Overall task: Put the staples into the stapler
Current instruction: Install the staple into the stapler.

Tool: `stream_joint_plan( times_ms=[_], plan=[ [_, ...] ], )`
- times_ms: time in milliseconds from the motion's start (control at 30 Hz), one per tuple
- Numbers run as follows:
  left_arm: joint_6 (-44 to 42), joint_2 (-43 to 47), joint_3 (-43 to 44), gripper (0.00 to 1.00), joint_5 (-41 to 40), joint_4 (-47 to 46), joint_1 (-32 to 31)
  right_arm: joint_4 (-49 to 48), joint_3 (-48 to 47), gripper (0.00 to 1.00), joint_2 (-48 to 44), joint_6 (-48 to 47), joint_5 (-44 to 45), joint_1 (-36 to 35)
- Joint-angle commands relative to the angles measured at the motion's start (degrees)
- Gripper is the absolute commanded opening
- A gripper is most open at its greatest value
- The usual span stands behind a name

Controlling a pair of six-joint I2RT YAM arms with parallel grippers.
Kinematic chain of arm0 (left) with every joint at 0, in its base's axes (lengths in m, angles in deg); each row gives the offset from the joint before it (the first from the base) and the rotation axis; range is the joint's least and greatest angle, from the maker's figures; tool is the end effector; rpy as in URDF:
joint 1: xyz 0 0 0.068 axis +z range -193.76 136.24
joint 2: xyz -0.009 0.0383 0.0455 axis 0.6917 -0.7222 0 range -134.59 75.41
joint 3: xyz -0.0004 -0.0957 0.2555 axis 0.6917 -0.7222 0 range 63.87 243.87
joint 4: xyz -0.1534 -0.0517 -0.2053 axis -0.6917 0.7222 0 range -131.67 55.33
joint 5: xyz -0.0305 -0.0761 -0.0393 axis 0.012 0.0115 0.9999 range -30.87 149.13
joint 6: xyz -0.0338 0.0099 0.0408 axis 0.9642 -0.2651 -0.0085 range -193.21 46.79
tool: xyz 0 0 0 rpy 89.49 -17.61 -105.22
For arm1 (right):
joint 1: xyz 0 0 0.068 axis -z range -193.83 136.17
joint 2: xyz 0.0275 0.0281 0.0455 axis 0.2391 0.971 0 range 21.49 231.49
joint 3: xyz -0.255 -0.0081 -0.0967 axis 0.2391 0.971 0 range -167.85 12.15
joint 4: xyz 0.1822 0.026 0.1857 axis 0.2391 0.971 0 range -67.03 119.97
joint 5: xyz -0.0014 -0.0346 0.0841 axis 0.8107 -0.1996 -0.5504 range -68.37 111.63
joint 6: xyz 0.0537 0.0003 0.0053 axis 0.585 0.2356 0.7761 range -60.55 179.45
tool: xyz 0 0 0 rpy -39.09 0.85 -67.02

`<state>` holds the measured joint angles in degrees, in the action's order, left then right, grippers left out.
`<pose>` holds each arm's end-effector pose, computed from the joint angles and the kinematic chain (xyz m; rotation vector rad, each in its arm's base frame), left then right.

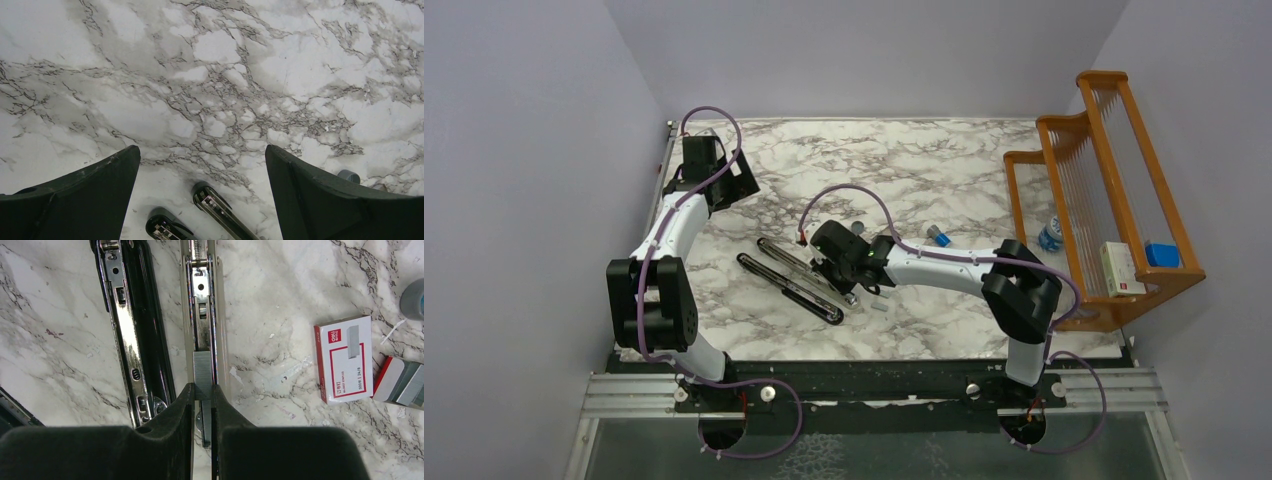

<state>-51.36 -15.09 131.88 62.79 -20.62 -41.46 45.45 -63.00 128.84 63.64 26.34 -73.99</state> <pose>0.3508 0.0118 0.2638 -0.4585 2.2963 -0.2442 0.2023 0.3466 0.1964 -1.1697 2.2732 0.3443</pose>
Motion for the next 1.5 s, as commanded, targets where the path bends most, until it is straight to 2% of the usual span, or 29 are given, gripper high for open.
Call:
stream_joint_plan(
  times_ms=[0, 500, 1467],
  plan=[
    [0.30, -0.55, -0.56, 0.99, 1.48, -1.19, 0.59, -1.91, 0.69, 0.15, -2.42, 1.64, 1.35, -0.48],
    [0.26, -0.57, -0.60, 0.99, 1.61, -1.24, 0.59, -3.54, 2.70, 0.15, -4.49, 1.92, 2.11, -0.48],
    [0.39, -0.74, -0.59, 0.98, 1.83, -1.20, 0.68, -0.52, 0.53, 0.15, 0.04, 1.61, 1.35, -0.47]
  ],
)
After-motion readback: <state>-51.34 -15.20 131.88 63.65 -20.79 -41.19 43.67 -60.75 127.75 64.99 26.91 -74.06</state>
